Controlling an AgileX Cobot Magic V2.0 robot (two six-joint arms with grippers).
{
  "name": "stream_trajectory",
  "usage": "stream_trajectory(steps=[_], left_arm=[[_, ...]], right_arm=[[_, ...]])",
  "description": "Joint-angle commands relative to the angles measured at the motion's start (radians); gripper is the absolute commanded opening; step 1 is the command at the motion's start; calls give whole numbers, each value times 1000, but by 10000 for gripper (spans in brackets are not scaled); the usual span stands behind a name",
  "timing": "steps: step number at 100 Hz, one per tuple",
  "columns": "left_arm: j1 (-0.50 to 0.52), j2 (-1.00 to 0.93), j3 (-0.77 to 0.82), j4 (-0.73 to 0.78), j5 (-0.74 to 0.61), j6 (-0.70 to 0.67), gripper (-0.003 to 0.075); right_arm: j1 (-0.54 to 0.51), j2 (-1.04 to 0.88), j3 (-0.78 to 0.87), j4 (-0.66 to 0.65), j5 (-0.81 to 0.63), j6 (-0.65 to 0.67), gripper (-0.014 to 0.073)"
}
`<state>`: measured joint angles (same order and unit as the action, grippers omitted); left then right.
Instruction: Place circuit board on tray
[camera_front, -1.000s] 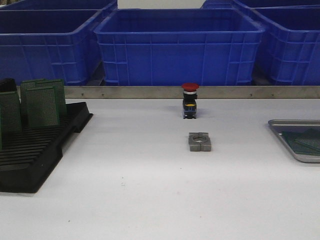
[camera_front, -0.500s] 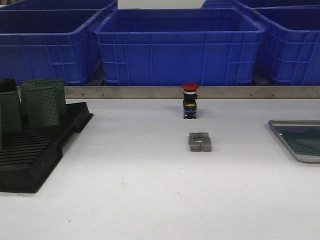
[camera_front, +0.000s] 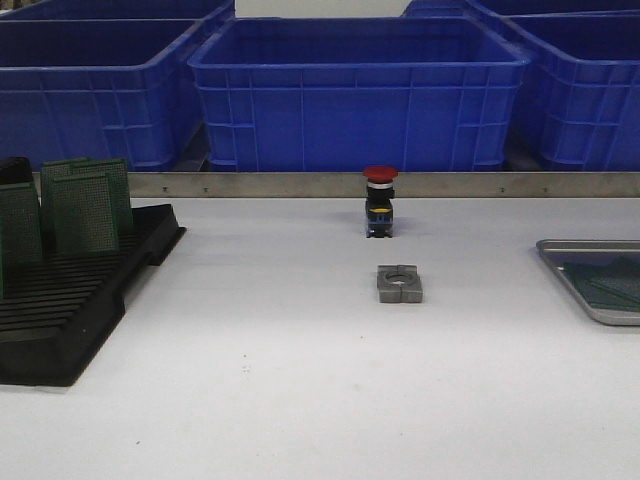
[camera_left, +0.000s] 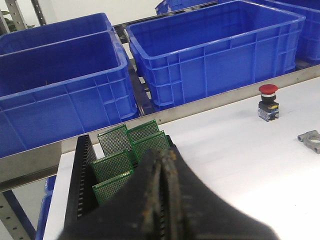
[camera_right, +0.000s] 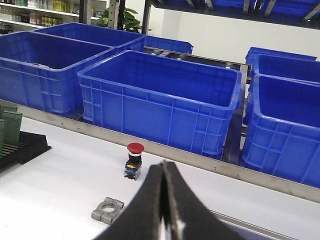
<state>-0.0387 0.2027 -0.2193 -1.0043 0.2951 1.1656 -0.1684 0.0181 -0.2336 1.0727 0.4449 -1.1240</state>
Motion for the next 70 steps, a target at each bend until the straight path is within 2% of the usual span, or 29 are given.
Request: stream_trajectory(steps=[1, 45, 52, 59, 64, 70], left_arm=[[3, 6, -29, -31, -46, -3, -20], [3, 6, -23, -29, -81, -5, -20], [3, 6, -21, 34, -85, -18, -20], [3, 6, -15, 194, -99, -136, -20], [3, 6, -13, 331, -100, -302, -20], [3, 6, -8, 507, -100, -569, -20]], right_arm=[[-1, 11, -27, 34, -36, -11, -62], [-1, 11, -27, 34, -36, -11, -62], [-1, 11, -27, 34, -36, -11, -62], [-1, 11, -27, 34, -36, -11, -62], [-1, 11, -27, 34, -36, -11, -62], [-1, 11, -27, 34, -36, -11, -62]])
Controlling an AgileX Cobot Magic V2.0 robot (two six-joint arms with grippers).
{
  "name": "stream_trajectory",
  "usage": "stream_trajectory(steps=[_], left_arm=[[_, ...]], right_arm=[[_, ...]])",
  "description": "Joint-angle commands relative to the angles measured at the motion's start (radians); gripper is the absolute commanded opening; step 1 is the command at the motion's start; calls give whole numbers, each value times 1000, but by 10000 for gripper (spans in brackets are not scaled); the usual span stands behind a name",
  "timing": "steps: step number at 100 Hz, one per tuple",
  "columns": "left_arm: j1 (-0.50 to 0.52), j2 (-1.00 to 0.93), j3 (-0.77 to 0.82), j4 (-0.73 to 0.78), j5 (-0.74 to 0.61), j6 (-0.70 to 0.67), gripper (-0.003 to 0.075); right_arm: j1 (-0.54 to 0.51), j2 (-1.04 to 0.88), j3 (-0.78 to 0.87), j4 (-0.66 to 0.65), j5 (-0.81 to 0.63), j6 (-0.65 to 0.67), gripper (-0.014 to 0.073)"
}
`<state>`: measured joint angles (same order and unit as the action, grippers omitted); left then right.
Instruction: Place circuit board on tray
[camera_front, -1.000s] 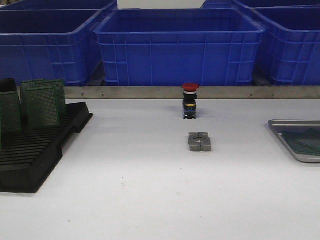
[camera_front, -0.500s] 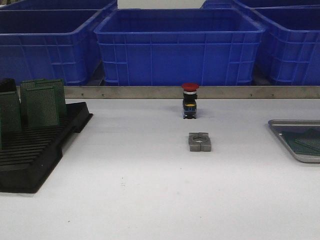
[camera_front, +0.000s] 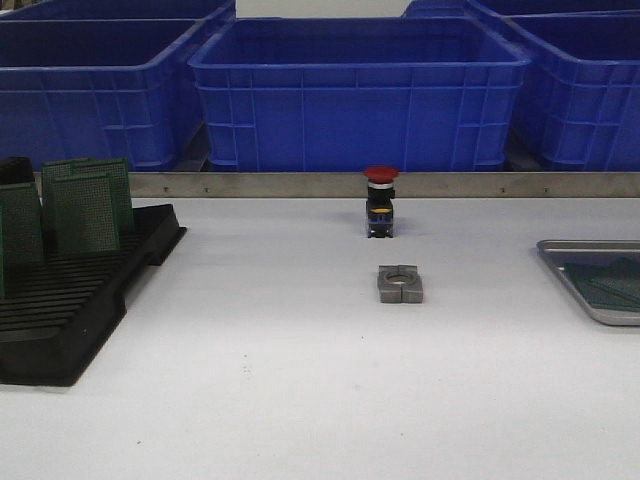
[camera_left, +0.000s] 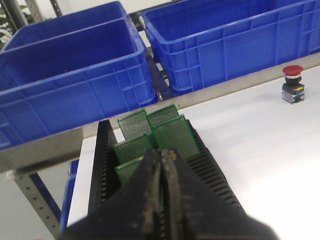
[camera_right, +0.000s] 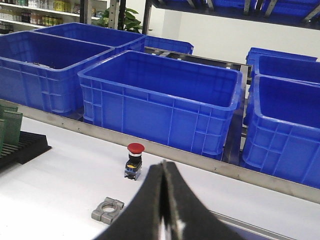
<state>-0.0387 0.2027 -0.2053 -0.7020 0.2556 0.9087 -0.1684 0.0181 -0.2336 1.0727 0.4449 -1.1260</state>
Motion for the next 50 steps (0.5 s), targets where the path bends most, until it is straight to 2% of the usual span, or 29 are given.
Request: stream_trajectory(steps=[1, 4, 9, 18, 29, 43, 47, 50], left_arm=[[3, 6, -22, 224, -61, -343, -20], [3, 6, -17, 301, -68, -485, -20], [3, 6, -1, 455, -95, -644, -20], [3, 6, 48, 627, -213, -811, -20], [3, -24, 126, 716, -352, -888, -20], [3, -119, 257, 726, -397, -962, -20], [3, -164, 251, 729, -274, -962, -20], [3, -193, 249, 742, -233, -962, -20]], right_arm=[[-1, 11, -27, 34, -36, -9, -62], [-1, 11, -27, 34, -36, -9, -62], [-1, 11, -27, 34, -36, -9, -62], [-1, 11, -27, 34, -36, -9, -62], [-1, 11, -27, 34, -36, -9, -62], [-1, 11, -27, 34, -36, -9, -62], [-1, 11, -27, 34, -36, -9, -62], [-1, 11, -27, 34, -34, -9, -62]])
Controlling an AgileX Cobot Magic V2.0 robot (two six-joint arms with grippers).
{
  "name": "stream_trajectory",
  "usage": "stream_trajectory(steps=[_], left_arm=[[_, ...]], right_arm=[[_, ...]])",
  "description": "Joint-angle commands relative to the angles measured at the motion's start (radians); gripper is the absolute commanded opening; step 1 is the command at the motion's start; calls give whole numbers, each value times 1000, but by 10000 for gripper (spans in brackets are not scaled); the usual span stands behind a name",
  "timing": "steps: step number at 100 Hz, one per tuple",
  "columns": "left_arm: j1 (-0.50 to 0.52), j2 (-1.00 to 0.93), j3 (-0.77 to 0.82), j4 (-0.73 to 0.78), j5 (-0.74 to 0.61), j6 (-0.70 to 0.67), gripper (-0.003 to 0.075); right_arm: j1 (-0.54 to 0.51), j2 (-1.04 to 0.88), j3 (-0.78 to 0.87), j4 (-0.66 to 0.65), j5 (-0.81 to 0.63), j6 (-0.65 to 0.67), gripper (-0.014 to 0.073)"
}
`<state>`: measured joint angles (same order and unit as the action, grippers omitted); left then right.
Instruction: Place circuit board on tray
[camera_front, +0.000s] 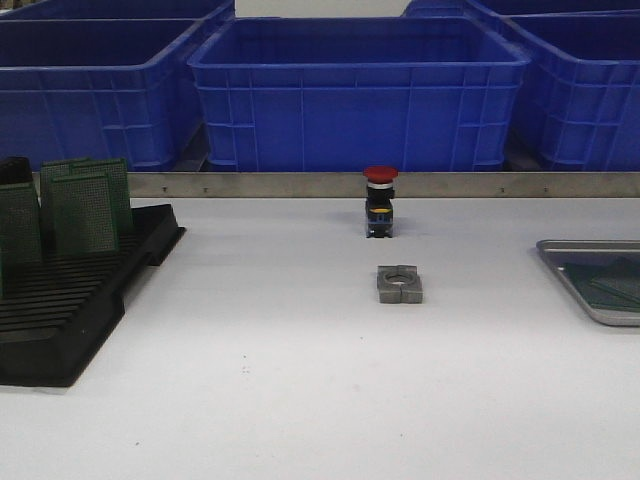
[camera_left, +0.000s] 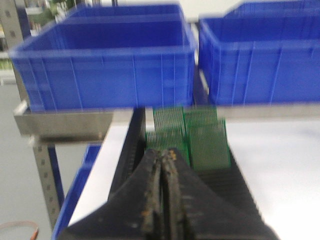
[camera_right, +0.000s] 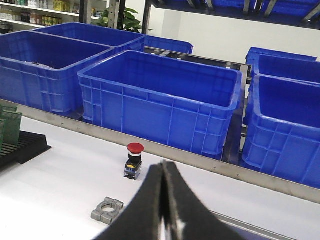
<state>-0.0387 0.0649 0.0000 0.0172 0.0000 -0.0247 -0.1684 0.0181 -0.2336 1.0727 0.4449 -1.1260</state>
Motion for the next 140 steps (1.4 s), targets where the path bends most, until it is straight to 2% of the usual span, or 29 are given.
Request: stream_trajectory(steps=[1, 6, 117, 140], left_arm=[[3, -70, 47, 26, 25, -28, -20], [3, -110, 49, 43, 60, -28, -20], [6, -96, 49, 16, 38, -28, -20], [6, -96, 49, 16, 38, -28, -20]], right_arm=[[-1, 11, -27, 34, -34, -9, -62], [-1, 11, -27, 34, -34, -9, -62], [-1, 11, -26, 34, -32, -9, -62], [-1, 11, -22, 21, -144, -29, -62]])
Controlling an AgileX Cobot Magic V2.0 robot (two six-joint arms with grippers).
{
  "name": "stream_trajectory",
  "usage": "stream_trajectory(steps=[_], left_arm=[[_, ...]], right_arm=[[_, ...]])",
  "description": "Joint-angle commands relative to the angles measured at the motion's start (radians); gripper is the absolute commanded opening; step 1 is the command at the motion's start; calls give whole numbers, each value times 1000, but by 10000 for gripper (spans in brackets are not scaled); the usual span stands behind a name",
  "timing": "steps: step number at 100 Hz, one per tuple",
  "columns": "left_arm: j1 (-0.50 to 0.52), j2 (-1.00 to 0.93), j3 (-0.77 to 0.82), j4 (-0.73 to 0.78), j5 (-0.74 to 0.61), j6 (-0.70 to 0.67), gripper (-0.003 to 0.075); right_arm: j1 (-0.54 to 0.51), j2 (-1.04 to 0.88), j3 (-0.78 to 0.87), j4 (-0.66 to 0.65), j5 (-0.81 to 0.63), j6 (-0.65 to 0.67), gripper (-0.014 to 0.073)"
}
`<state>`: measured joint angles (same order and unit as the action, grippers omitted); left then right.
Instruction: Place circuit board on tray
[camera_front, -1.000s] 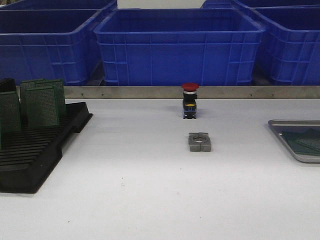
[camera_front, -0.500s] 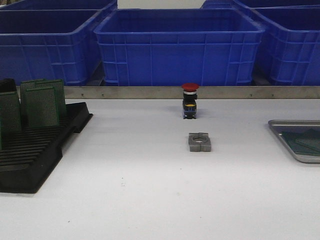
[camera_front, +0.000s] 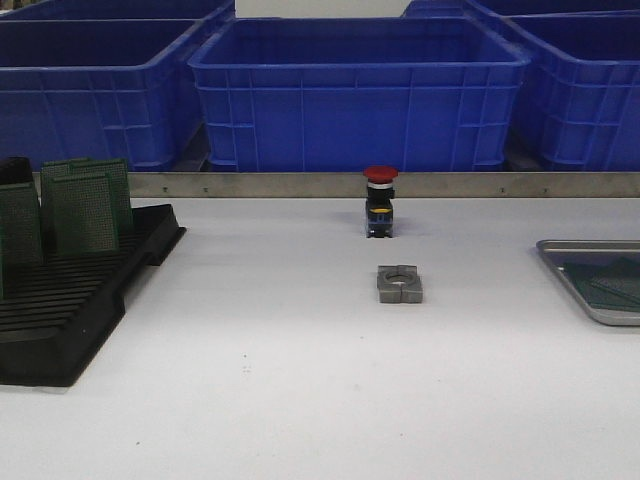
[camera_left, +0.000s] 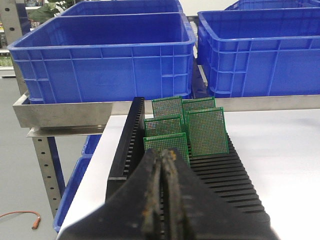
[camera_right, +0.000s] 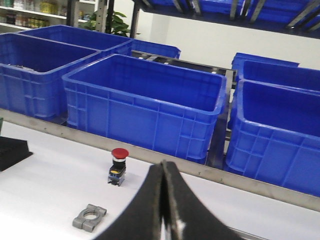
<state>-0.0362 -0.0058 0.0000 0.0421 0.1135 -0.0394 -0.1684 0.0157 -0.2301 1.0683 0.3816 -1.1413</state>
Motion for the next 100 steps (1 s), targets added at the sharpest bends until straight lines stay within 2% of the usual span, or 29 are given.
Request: stream_trajectory(steps=[1, 20, 27, 41, 49, 56, 66, 72, 79, 100], left_arm=[[4, -26, 49, -9, -75, -14, -20], [4, -26, 49, -9, -75, -14, -20], [4, -26, 49, -9, -75, -14, -20], [4, -26, 49, -9, -75, -14, -20], [4, -26, 49, -9, -75, -14, -20], [4, -26, 49, -9, -75, -14, -20], [4, -26, 49, -9, -75, -14, -20], [4, -26, 49, -9, -75, -14, -20], [4, -26, 49, -9, -75, -14, -20], [4, -26, 49, -9, -75, -14, -20]], right_arm=[[-1, 13, -24, 25, -82, -13, -62], [-29, 13, -3, 19, -132, 1, -62], [-43, 13, 19, -56, -121, 65, -62], [-35, 13, 78, -413, -54, 372, -62], [-18, 12, 113, -628, -83, 599, -62], [7, 11, 155, -805, -206, 786, -62], [52, 11, 246, -1076, -537, 1067, -62], [68, 11, 244, -1236, -539, 1202, -62], [81, 8, 245, -1300, -537, 1271, -62], [109, -54, 246, -1278, -456, 1272, -62]])
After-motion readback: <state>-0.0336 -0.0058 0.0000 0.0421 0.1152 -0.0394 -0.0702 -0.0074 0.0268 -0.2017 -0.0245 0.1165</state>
